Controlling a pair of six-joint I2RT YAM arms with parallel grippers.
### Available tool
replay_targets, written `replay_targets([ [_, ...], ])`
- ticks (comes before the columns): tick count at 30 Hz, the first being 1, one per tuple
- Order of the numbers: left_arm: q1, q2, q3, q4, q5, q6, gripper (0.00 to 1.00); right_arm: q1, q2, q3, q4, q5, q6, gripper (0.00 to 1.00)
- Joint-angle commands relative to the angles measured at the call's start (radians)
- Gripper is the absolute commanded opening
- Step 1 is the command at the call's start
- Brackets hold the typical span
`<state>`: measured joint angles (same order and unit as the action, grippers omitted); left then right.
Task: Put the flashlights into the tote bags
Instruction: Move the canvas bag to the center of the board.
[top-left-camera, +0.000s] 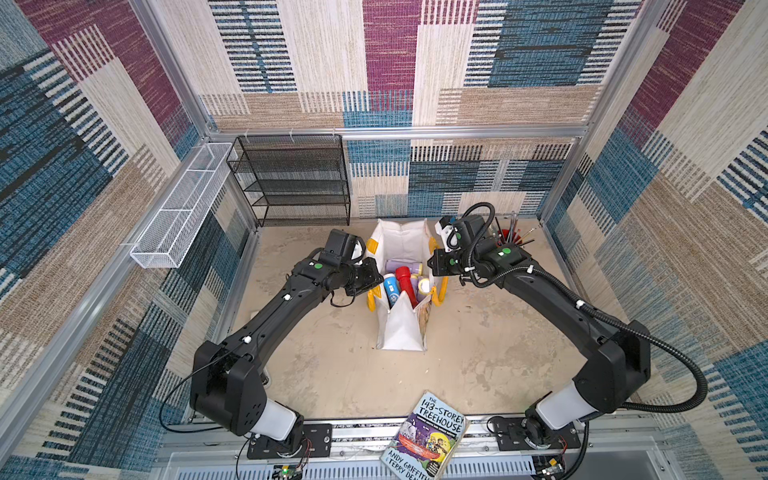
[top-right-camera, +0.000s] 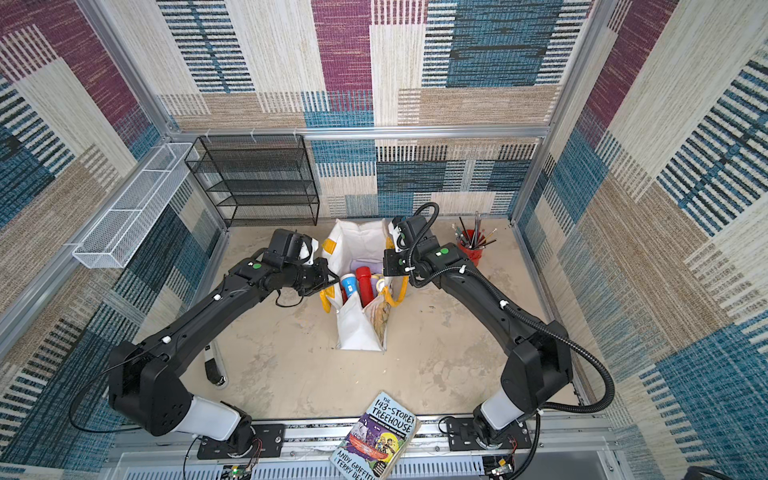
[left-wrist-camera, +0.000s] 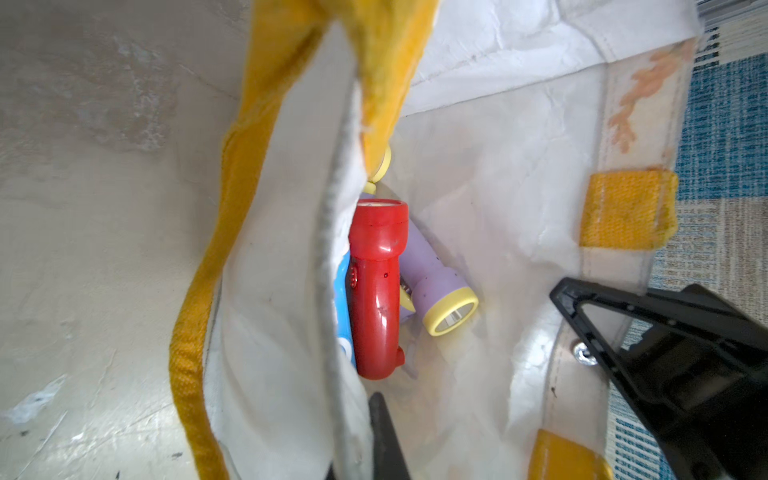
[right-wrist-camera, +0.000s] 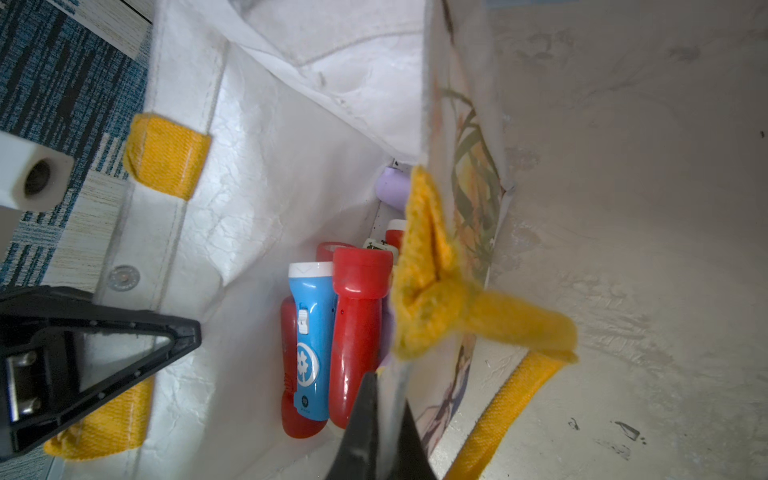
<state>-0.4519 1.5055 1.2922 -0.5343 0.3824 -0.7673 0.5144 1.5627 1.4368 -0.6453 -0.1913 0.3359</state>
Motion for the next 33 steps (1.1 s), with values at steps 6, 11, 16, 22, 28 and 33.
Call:
replay_targets([
  [6, -0.023, 0.065, 0.039, 0.093, 0.017, -0.026, 0.00, -0.039, 0.056, -0.016, 0.203, -0.078, -0.036, 0.02],
  [11, -0.021, 0.067, 0.092, -0.017, -0.056, 0.057, 0.13, -0.040, 0.095, -0.005, 0.245, -0.120, -0.019, 0.15],
  [16, -0.009, 0.077, 0.136, -0.095, -0.086, 0.110, 0.28, -0.040, 0.104, 0.016, 0.197, -0.089, -0.016, 0.50],
  [22, 0.026, 0.072, 0.178, -0.185, -0.117, 0.166, 0.32, -0.040, 0.019, -0.005, 0.134, 0.003, -0.017, 0.67],
  [28, 0.118, -0.052, 0.161, -0.205, -0.194, 0.221, 0.35, -0.046, -0.119, -0.027, 0.144, 0.114, -0.056, 0.84],
  [33, 0.266, -0.169, 0.081, -0.156, -0.183, 0.244, 0.35, -0.114, -0.180, -0.072, 0.182, 0.164, -0.059, 0.88],
])
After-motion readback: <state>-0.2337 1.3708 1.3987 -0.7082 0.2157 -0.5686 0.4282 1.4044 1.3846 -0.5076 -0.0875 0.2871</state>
